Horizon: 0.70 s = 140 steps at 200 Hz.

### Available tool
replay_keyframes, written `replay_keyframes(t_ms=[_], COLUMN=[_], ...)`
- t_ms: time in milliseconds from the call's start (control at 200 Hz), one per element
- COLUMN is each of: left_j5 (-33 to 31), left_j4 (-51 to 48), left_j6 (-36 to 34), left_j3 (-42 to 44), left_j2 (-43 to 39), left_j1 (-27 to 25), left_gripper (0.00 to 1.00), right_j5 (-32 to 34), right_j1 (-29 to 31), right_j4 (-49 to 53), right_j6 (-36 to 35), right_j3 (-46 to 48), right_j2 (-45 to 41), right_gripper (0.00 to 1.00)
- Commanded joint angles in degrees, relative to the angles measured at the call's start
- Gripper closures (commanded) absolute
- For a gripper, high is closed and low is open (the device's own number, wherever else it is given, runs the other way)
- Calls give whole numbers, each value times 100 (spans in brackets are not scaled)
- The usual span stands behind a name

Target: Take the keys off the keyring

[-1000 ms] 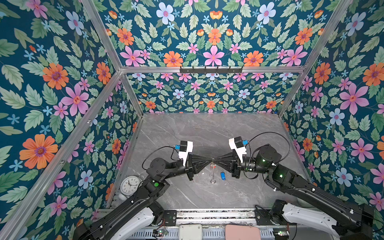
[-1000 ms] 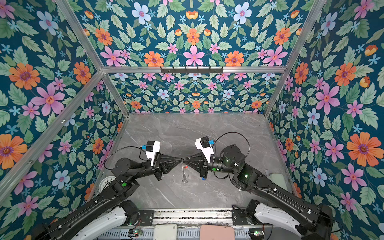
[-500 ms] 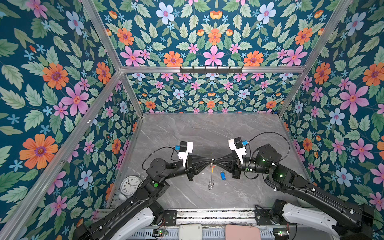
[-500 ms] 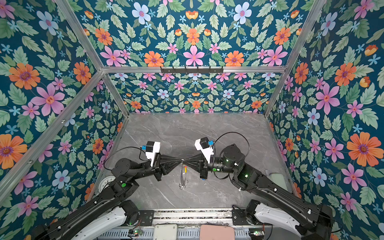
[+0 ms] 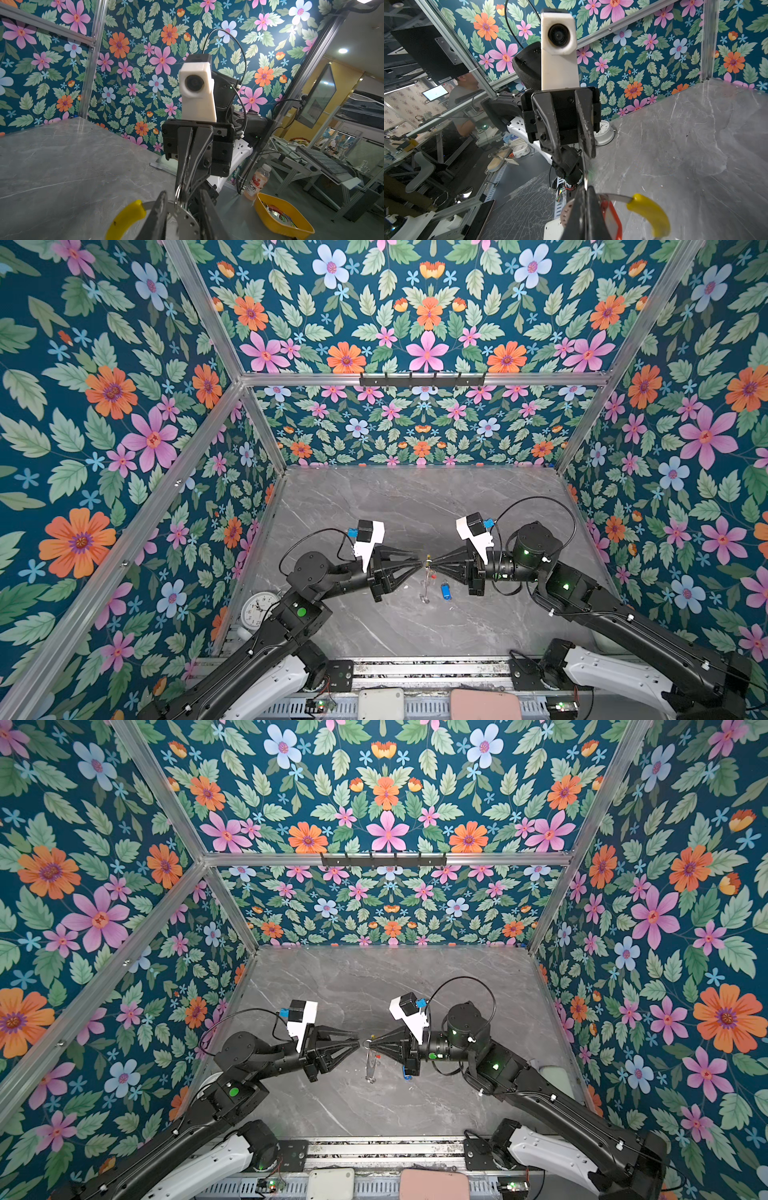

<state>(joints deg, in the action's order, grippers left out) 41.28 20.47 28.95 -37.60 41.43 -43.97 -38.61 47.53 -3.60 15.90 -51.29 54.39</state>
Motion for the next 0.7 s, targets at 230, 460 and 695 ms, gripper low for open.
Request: replay_keyframes(t_ms=[230, 460, 695], left_j5=[667, 891, 922], left_j4=[-1475, -1581, -1573], left_j6=[-438, -460, -469], left_j3=[-803, -942, -986], left_j2=[505, 677, 715], left_j1=[-2, 1, -2], left_gripper=[70, 76, 87], right_j5=[-182, -164, -151], right_j1=[-33, -34, -35], right_j4=[323, 349, 402], right_j6=[-256, -273, -298], right_j3=[-136, -154, -205], right_j2=[-25, -1, 10], right_gripper=[100, 100, 100])
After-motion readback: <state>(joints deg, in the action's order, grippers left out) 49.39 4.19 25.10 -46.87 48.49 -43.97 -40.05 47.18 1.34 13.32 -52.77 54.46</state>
